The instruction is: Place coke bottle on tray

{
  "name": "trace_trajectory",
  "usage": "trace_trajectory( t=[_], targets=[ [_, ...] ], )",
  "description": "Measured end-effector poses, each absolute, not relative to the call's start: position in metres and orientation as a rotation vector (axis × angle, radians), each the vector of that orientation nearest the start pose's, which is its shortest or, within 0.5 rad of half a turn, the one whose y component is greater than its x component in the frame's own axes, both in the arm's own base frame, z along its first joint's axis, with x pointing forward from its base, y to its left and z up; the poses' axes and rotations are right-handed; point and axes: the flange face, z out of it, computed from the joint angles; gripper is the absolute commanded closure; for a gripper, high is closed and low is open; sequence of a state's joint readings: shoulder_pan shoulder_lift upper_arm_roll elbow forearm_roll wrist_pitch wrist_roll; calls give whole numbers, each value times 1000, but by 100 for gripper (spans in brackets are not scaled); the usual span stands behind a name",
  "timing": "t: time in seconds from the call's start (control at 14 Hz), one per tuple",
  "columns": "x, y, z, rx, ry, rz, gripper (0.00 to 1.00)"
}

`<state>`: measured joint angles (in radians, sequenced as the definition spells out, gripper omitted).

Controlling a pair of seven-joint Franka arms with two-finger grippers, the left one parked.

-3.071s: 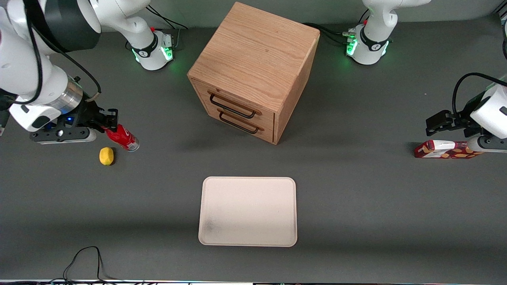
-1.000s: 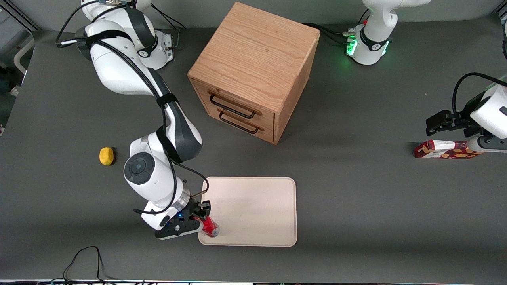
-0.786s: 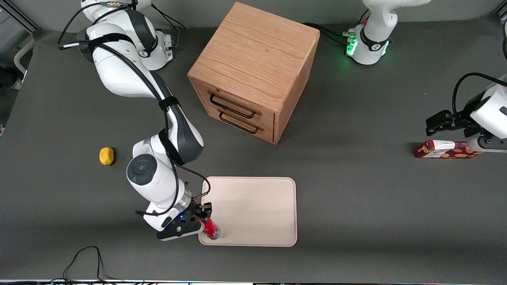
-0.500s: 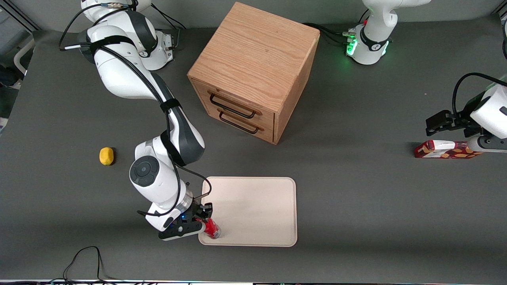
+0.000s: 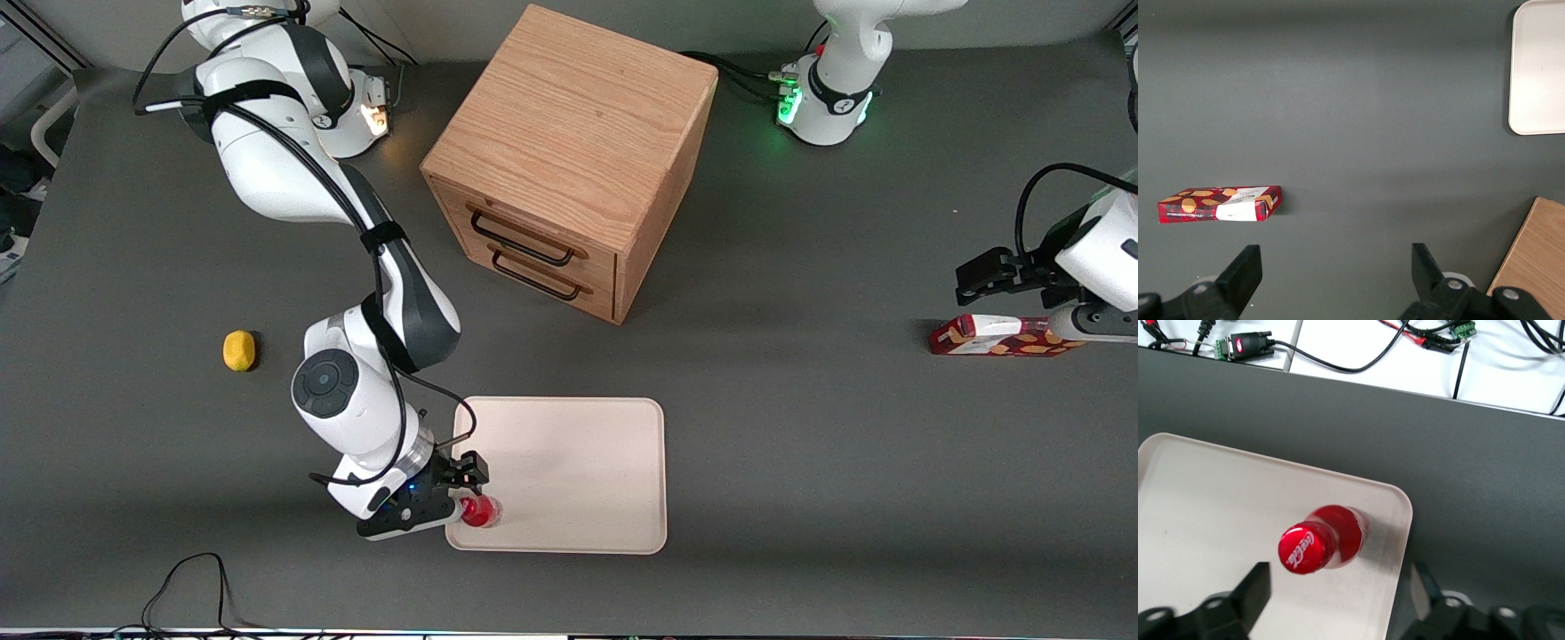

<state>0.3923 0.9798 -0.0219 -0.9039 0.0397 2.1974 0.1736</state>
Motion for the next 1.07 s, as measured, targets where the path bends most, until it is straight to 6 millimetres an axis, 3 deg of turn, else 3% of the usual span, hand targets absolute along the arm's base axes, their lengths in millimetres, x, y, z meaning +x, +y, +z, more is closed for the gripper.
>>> trace_trajectory(
  t=[0.29, 0.5, 0.71, 1.07],
  targets=[
    [758, 304, 343, -2974, -284, -501, 0],
    [750, 289, 388, -2976, -264, -529, 0],
    [717, 246, 443, -3022, -201, -433, 0],
    [628, 153, 546, -3106, -56, -126, 0]
  ],
)
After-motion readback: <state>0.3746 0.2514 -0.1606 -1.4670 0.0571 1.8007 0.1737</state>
